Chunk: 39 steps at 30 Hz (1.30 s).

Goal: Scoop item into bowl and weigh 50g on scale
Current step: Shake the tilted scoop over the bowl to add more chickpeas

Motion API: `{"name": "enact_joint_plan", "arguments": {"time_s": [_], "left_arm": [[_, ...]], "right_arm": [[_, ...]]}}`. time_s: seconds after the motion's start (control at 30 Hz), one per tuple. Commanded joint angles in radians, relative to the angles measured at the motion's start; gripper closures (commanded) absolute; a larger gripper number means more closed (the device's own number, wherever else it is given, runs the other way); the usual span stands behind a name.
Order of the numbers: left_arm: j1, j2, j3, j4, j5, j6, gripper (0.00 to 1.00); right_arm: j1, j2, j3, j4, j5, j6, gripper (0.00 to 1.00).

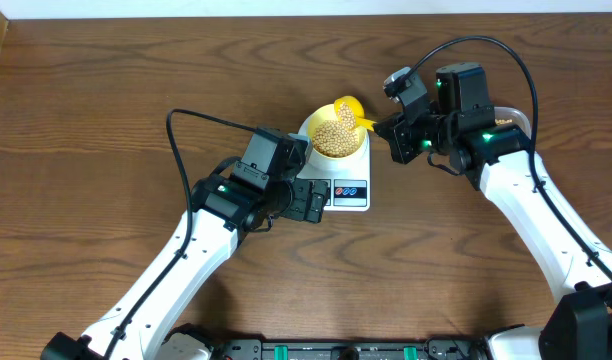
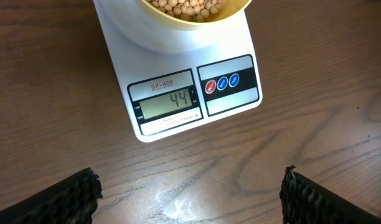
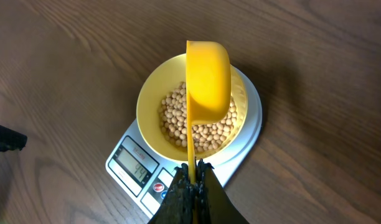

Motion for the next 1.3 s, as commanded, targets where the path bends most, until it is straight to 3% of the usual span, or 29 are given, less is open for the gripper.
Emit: {"name": "enact_joint_plan", "arguments": {"time_s": [0.0,0.97,1.27], "left_arm": [[0.001,-0.013,-0.008,0.0,0.011,0.005,0.06],[0.001,-0.013,-0.008,0.0,0.011,0.005,0.06],[0.001,-0.013,-0.008,0.0,0.011,0.005,0.06]], "right_arm": [[0.008,-0.016,0.026,0.003,-0.003,-0.015,0.99],[0.021,-0.016,0.026,0.003,0.0,-0.1,0.99],[0.08,-0.016,0.026,0.007,0.113,-0.112,0.99]]}}
